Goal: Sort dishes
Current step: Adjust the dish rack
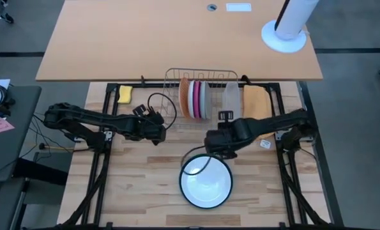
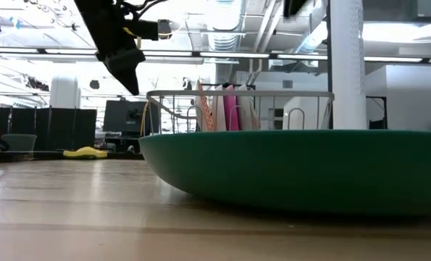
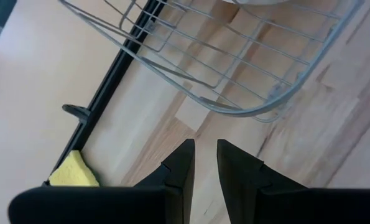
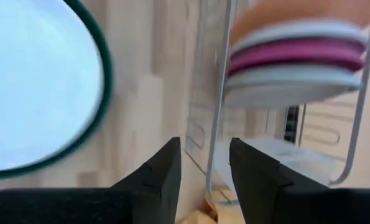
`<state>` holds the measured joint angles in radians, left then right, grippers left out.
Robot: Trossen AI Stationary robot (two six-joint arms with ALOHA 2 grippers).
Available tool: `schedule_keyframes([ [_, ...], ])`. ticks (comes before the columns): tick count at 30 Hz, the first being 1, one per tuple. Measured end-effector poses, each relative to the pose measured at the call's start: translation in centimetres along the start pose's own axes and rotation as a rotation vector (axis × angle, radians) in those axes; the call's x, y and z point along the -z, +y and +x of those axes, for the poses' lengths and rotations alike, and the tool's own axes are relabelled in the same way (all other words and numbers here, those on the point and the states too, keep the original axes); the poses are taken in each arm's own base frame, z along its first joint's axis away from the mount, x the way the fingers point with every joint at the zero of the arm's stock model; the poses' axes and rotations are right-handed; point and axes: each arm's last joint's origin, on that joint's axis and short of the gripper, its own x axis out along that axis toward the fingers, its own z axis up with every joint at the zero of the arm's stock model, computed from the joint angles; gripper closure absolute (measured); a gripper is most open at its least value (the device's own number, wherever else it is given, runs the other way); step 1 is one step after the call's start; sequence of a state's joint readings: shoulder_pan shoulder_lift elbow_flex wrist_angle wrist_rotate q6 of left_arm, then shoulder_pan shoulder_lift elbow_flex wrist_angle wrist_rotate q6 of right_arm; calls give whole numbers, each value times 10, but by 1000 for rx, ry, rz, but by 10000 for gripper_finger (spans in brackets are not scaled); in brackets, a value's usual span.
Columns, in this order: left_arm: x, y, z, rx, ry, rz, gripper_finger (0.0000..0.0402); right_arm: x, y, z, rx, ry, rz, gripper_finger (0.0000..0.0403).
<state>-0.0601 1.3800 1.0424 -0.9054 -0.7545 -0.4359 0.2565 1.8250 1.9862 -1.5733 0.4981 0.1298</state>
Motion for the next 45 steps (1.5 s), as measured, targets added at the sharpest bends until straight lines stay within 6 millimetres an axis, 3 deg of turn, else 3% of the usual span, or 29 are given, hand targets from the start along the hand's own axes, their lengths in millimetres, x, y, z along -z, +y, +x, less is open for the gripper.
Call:
schedule_keyframes([
  [6,0,0,0,10,5,13,339,35,9,44,23,146,-62,284],
  [11,0,0,0,11,5,16,339,65,-2,76,32,164,-17,296],
  [18,0,0,0,12,3,14,339,99,-20,71,27,36,111,306],
  [24,-1,1,1,10,0,3,339,108,-12,50,-99,-165,149,326],
  [35,-5,0,2,24,-21,-16,339,121,8,83,-122,-102,136,377],
  [45,-6,0,2,31,-31,-32,339,127,-11,106,-85,-50,157,398],
])
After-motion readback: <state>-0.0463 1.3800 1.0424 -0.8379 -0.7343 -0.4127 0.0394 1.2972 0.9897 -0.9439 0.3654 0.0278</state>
